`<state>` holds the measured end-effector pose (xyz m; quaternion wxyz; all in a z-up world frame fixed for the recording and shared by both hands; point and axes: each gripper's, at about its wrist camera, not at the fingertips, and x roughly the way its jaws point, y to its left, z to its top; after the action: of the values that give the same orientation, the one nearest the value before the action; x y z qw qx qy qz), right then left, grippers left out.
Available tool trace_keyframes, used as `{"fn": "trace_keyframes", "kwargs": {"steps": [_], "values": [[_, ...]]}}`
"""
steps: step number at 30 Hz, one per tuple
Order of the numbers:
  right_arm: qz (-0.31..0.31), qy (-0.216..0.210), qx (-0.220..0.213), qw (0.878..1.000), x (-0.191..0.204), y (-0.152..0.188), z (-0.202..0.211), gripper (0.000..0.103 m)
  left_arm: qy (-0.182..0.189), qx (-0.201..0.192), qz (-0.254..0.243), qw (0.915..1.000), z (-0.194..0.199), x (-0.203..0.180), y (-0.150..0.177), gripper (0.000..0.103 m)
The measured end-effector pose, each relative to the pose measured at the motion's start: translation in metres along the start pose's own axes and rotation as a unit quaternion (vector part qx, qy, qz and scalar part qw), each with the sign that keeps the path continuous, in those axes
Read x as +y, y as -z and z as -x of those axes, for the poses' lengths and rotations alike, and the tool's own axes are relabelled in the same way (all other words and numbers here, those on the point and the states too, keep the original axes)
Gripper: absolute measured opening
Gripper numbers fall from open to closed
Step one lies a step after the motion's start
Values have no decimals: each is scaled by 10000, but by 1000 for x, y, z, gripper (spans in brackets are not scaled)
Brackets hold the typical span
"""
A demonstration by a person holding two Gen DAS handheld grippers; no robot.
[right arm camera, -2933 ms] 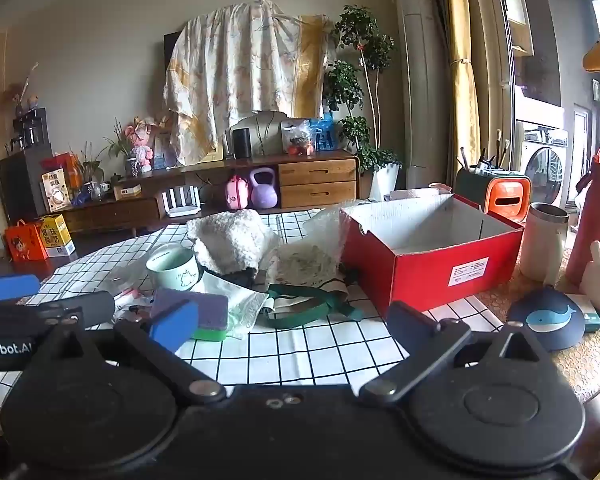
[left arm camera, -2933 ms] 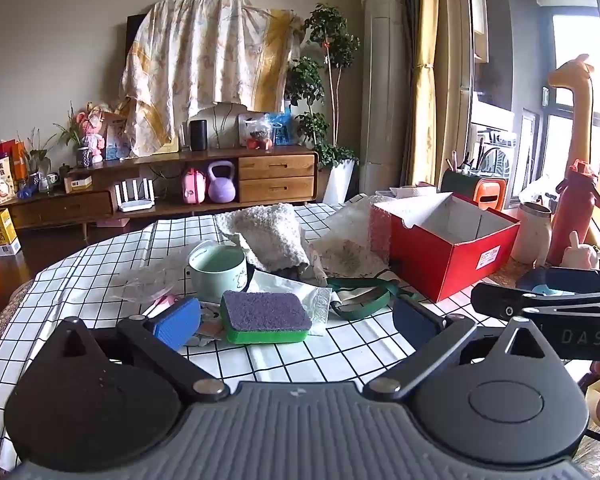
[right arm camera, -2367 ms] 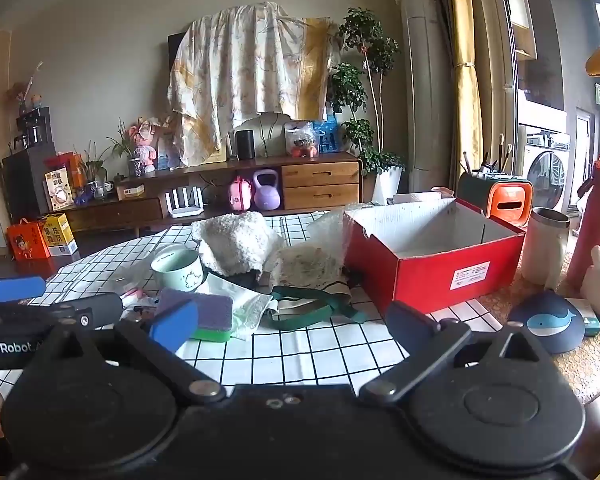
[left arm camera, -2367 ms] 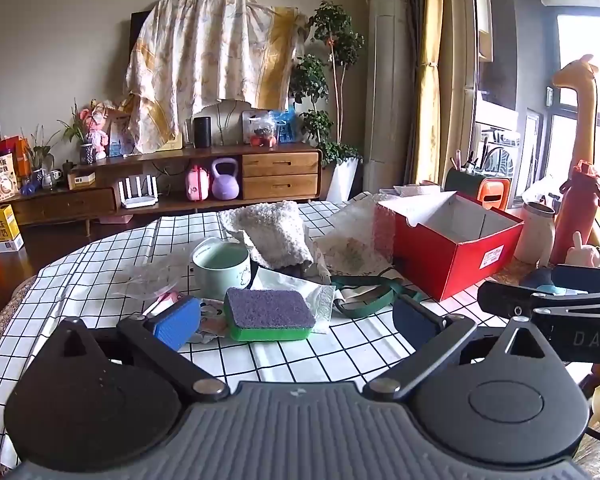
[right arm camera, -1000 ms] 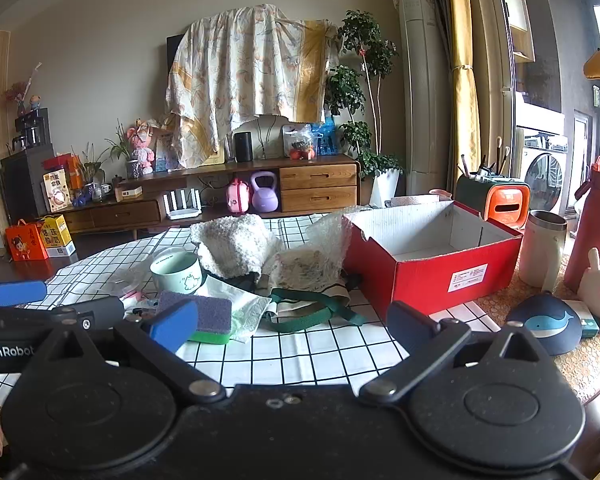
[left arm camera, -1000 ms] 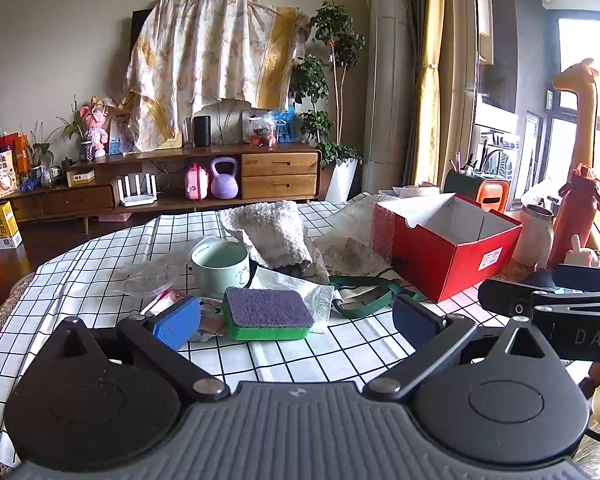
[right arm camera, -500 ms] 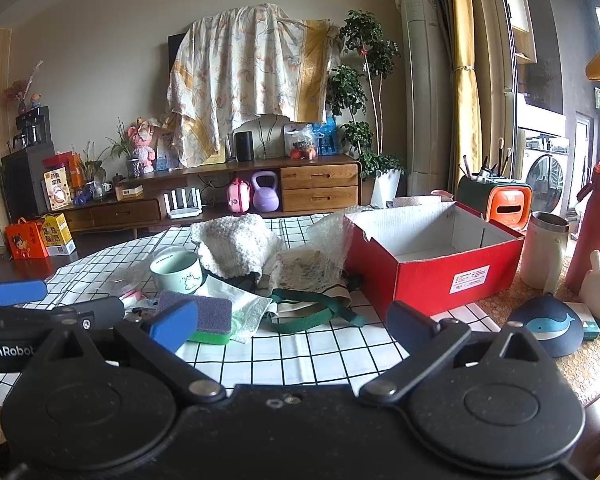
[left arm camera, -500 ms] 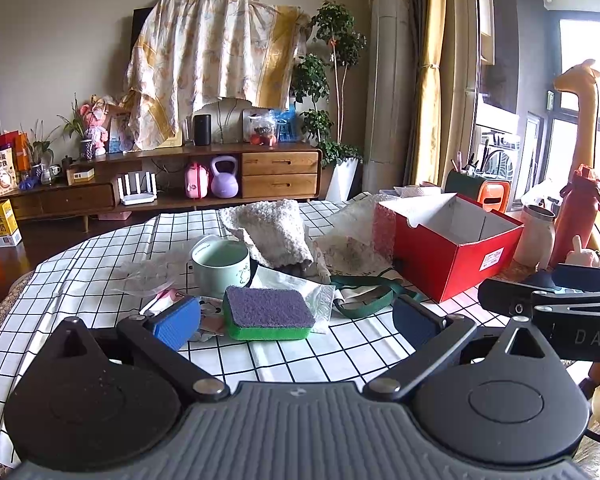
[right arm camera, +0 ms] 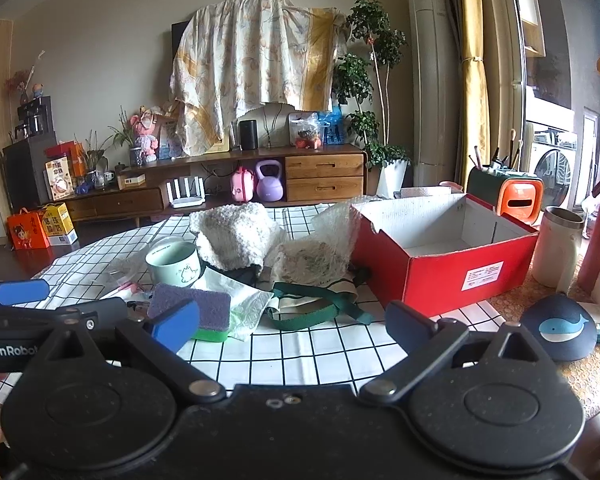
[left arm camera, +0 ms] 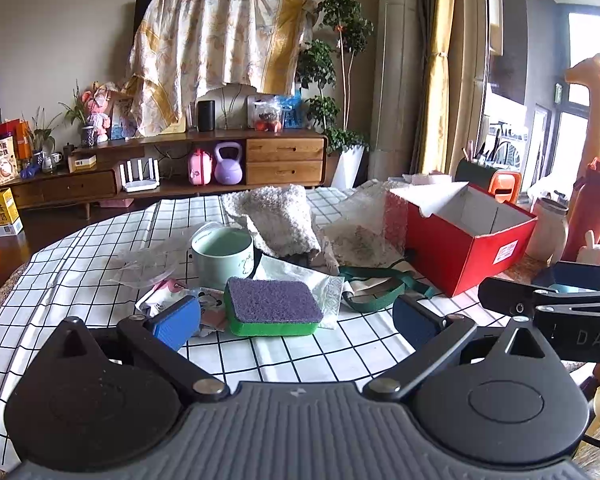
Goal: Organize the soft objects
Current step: 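Grasp the purple-green sponge with the left tool while the right tool reaches toward the bubble wrap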
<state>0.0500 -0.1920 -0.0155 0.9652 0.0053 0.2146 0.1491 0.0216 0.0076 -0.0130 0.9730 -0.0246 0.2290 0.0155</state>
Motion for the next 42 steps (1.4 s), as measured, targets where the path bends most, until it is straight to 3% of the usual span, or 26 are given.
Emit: {"fn": "trace_keyframes", "kwargs": {"steps": [10, 28, 32, 42], "values": [[149, -207, 239, 9994, -6, -4, -39, 98, 27, 352, -46, 9994, -45, 3, -1, 103], [428, -217, 774, 9958, -37, -31, -151, 93, -557, 773, -548, 9939, -150, -4, 1, 103], [632, -361, 927, 9930, -40, -35, -166, 93, -24, 846, -720, 9938, -157, 7, -4, 103], [562, -373, 1184, 9907, -48, -46, -201, 93, 942, 1021, -1710, 9754, -181, 42, -12, 103]]}}
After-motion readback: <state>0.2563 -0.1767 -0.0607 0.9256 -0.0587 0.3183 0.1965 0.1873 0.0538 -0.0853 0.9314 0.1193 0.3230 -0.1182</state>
